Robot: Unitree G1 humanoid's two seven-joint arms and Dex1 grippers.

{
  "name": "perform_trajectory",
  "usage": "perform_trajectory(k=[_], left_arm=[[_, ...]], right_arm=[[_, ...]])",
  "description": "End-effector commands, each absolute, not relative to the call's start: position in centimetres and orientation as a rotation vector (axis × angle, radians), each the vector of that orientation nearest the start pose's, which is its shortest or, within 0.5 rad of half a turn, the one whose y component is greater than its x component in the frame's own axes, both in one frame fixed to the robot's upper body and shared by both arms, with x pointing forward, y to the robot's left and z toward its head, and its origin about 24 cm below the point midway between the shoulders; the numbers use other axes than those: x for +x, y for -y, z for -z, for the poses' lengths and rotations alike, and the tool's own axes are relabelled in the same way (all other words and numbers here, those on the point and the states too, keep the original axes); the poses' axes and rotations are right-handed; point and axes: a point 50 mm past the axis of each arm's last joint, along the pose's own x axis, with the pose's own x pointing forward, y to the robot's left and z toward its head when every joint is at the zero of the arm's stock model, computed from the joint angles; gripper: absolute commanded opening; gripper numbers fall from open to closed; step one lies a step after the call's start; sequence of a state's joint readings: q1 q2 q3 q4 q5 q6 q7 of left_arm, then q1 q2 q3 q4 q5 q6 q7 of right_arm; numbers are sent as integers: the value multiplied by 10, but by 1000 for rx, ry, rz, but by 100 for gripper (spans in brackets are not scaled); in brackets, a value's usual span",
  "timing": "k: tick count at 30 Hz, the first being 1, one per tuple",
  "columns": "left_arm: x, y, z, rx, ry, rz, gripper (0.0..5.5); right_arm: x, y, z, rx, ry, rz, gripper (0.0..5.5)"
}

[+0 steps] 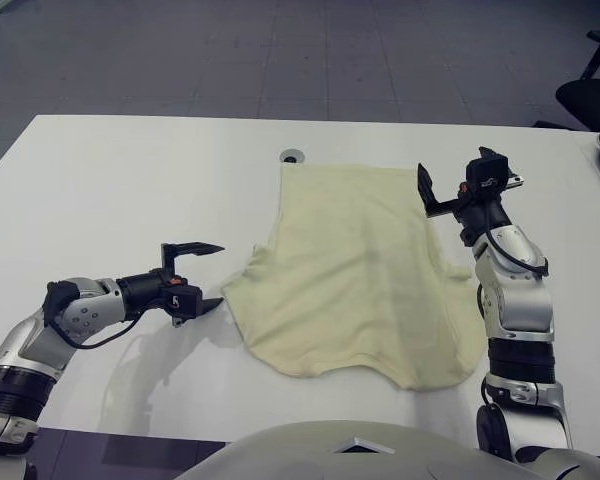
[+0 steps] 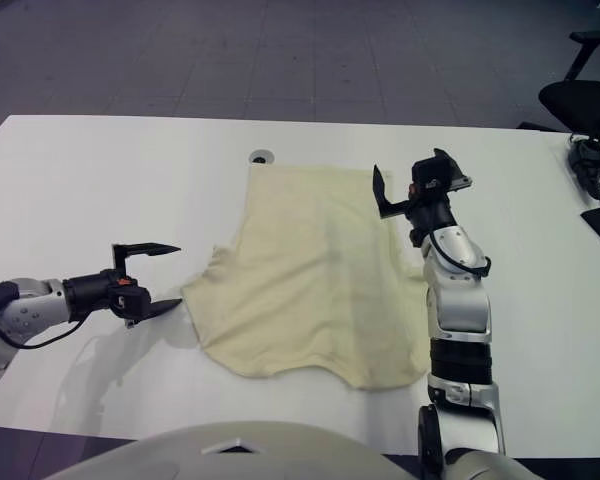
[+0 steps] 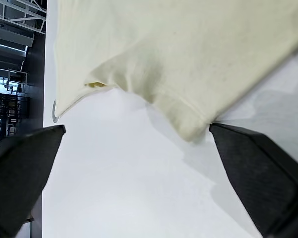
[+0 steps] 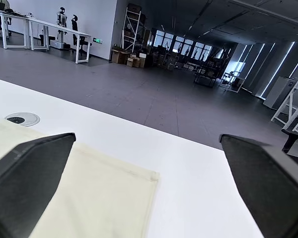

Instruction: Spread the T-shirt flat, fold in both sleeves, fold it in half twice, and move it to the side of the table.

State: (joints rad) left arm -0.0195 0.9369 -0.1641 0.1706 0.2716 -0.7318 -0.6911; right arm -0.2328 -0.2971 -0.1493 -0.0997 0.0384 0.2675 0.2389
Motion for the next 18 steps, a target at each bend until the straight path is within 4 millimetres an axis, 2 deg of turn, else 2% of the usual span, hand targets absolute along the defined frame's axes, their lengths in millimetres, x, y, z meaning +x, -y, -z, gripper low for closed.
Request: perform_trajectory(k=[1, 10, 18], left_arm=[[210, -243, -46, 1268, -90, 1197, 540], [208, -243, -44, 1279, -100, 1213, 537], [208, -248, -47, 1302, -114, 1223, 394]], right_arm=[[291, 212, -120, -248, 69, -109, 537], [287, 213, -121, -253, 72, -108, 539], [285, 213, -121, -255, 70, -110, 540]])
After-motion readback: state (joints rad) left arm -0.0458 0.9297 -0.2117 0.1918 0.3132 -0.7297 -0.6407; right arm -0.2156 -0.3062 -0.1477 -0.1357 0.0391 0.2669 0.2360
